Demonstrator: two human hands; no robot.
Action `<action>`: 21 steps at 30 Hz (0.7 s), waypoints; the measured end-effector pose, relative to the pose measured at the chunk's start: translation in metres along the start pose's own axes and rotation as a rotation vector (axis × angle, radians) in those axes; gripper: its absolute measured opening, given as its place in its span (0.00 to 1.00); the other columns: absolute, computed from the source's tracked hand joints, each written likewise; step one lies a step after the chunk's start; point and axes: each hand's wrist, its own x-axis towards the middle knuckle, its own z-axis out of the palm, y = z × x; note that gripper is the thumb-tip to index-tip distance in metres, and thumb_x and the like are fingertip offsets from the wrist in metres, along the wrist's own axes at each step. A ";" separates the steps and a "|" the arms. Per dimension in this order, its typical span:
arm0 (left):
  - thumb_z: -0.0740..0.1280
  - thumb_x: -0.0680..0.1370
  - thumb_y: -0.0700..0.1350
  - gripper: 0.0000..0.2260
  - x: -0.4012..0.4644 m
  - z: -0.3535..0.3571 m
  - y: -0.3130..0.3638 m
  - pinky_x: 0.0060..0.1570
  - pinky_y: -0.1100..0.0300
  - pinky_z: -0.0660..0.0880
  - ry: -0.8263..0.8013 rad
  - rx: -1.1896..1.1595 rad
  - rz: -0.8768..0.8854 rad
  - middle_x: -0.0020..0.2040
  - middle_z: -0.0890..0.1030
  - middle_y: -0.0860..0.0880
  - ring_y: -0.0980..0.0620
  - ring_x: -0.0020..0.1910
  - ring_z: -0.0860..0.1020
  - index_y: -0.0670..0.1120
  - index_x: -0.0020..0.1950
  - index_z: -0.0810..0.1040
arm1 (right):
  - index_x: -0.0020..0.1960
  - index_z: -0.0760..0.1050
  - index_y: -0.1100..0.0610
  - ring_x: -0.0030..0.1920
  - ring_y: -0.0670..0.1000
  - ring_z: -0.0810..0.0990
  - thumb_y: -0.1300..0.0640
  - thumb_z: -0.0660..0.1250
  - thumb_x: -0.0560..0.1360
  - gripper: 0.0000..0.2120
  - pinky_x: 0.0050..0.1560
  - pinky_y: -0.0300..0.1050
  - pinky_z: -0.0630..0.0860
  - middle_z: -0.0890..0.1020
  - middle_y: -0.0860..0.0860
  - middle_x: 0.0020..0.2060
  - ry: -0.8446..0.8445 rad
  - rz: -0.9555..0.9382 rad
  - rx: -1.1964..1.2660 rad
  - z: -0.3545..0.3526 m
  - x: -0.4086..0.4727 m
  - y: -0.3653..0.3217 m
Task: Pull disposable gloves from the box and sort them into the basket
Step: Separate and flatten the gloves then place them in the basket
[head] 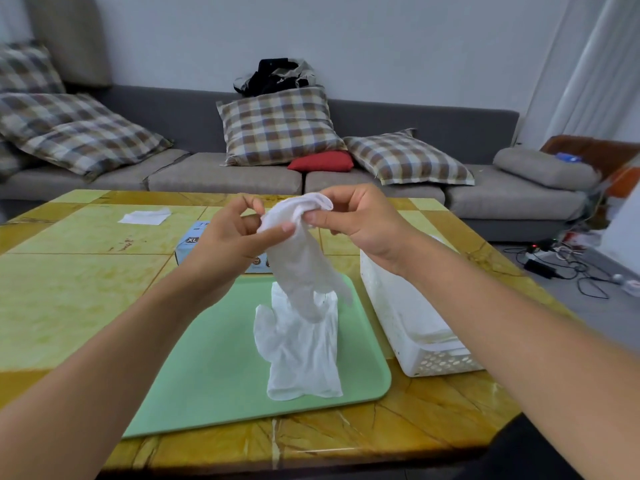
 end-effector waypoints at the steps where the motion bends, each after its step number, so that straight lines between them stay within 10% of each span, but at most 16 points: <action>1: 0.79 0.69 0.41 0.20 0.001 0.000 0.003 0.34 0.61 0.71 0.002 -0.057 -0.035 0.43 0.84 0.45 0.48 0.38 0.79 0.50 0.52 0.71 | 0.52 0.82 0.61 0.38 0.38 0.80 0.68 0.71 0.76 0.07 0.41 0.30 0.74 0.84 0.44 0.37 0.001 0.002 0.001 0.001 0.000 -0.003; 5: 0.77 0.68 0.41 0.29 0.006 0.001 0.016 0.40 0.59 0.82 -0.042 -0.163 -0.222 0.55 0.85 0.47 0.51 0.46 0.84 0.46 0.67 0.74 | 0.55 0.82 0.62 0.47 0.49 0.82 0.65 0.67 0.79 0.07 0.57 0.46 0.80 0.85 0.54 0.47 -0.041 0.158 0.144 -0.005 -0.001 -0.004; 10: 0.71 0.71 0.47 0.20 0.007 0.003 0.015 0.49 0.59 0.82 -0.160 -0.119 -0.405 0.54 0.85 0.44 0.50 0.48 0.83 0.40 0.61 0.82 | 0.54 0.79 0.58 0.39 0.50 0.81 0.58 0.65 0.82 0.06 0.47 0.49 0.79 0.82 0.53 0.43 -0.100 0.351 0.197 -0.006 -0.005 0.003; 15: 0.69 0.76 0.46 0.15 0.008 0.003 0.009 0.51 0.58 0.79 -0.049 -0.084 -0.241 0.54 0.86 0.46 0.50 0.48 0.83 0.41 0.60 0.82 | 0.44 0.74 0.56 0.36 0.49 0.74 0.59 0.60 0.77 0.06 0.40 0.45 0.71 0.76 0.50 0.36 -0.077 0.440 0.370 -0.002 -0.008 -0.002; 21: 0.71 0.76 0.44 0.15 0.002 0.008 0.012 0.46 0.53 0.80 0.006 -0.036 -0.134 0.52 0.85 0.41 0.46 0.46 0.84 0.38 0.59 0.79 | 0.61 0.79 0.58 0.50 0.53 0.83 0.54 0.74 0.72 0.19 0.52 0.48 0.80 0.84 0.54 0.52 -0.220 0.371 0.263 0.000 -0.015 0.002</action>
